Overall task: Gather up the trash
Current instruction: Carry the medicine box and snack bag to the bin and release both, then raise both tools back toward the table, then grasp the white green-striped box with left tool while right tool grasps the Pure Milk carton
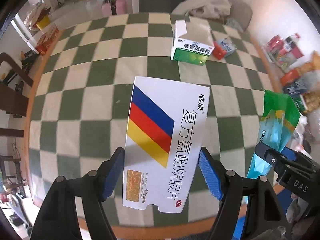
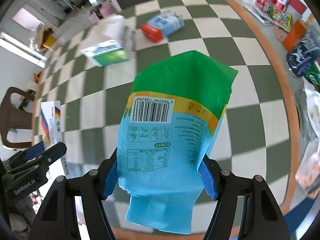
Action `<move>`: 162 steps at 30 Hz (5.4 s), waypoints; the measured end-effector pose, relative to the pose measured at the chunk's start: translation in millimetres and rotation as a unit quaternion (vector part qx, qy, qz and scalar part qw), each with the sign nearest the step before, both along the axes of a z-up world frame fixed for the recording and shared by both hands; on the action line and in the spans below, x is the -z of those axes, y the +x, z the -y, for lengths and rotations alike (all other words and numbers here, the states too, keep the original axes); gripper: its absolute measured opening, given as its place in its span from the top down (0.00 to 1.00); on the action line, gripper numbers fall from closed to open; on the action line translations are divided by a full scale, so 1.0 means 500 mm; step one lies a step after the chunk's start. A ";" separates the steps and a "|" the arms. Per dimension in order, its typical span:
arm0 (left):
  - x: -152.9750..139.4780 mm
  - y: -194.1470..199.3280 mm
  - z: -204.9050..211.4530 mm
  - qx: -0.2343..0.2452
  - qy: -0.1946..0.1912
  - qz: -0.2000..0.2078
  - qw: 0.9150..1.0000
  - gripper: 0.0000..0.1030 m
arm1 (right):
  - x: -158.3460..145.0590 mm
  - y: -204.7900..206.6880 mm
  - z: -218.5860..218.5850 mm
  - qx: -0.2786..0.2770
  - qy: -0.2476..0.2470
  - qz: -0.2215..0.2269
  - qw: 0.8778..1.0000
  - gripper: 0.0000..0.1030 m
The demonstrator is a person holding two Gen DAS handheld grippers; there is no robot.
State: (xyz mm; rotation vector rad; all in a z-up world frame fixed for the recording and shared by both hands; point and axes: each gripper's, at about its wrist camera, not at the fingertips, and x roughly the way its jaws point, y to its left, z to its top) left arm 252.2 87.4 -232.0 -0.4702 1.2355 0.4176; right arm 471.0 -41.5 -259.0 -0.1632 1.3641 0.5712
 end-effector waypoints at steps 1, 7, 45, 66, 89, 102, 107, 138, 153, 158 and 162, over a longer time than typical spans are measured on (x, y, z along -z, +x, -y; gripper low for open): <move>-0.011 -0.017 0.003 0.002 -0.001 0.008 1.000 0.30 | -0.019 -0.040 0.011 0.002 0.007 0.009 1.000 0.31; -0.034 -0.174 0.029 0.031 -0.001 0.042 0.999 0.30 | -0.129 -0.271 0.048 0.019 0.021 0.067 0.997 0.31; 0.953 -0.453 0.069 -0.051 -0.211 -0.154 0.964 0.00 | 0.911 -0.746 0.188 0.025 -0.002 -0.224 0.974 0.20; 0.789 -0.539 0.092 -0.056 -0.077 -0.160 0.983 0.00 | 0.827 -0.752 0.182 0.000 -0.143 -0.099 0.985 0.00; 0.309 -0.659 0.187 -0.014 -0.067 -0.118 0.991 0.00 | 0.261 -0.878 0.236 -0.010 -0.108 -0.053 0.993 0.00; 0.084 -0.670 0.152 -0.003 -0.043 -0.050 0.998 0.00 | -0.040 -0.927 0.215 0.002 -0.061 -0.025 0.998 0.00; -0.006 -0.595 0.103 -0.001 -0.009 -0.011 1.000 0.00 | -0.142 -0.865 0.199 0.044 -0.014 -0.005 0.999 0.00; 0.135 0.569 -0.152 -0.003 -0.019 -0.119 0.993 0.01 | 0.050 0.377 0.109 0.218 0.015 -0.115 0.969 0.52; 0.147 0.505 -0.276 -0.090 -0.013 -0.111 0.990 0.16 | 0.115 0.518 -0.121 0.221 0.098 -0.177 0.954 0.31; 0.143 0.496 -0.274 -0.087 -0.009 -0.115 0.990 0.16 | 0.152 0.525 -0.227 0.190 0.038 -0.166 0.967 0.37; 0.147 0.514 -0.271 -0.080 -0.008 -0.116 0.990 0.16 | 0.135 0.506 -0.290 0.083 -0.021 -0.099 0.991 0.42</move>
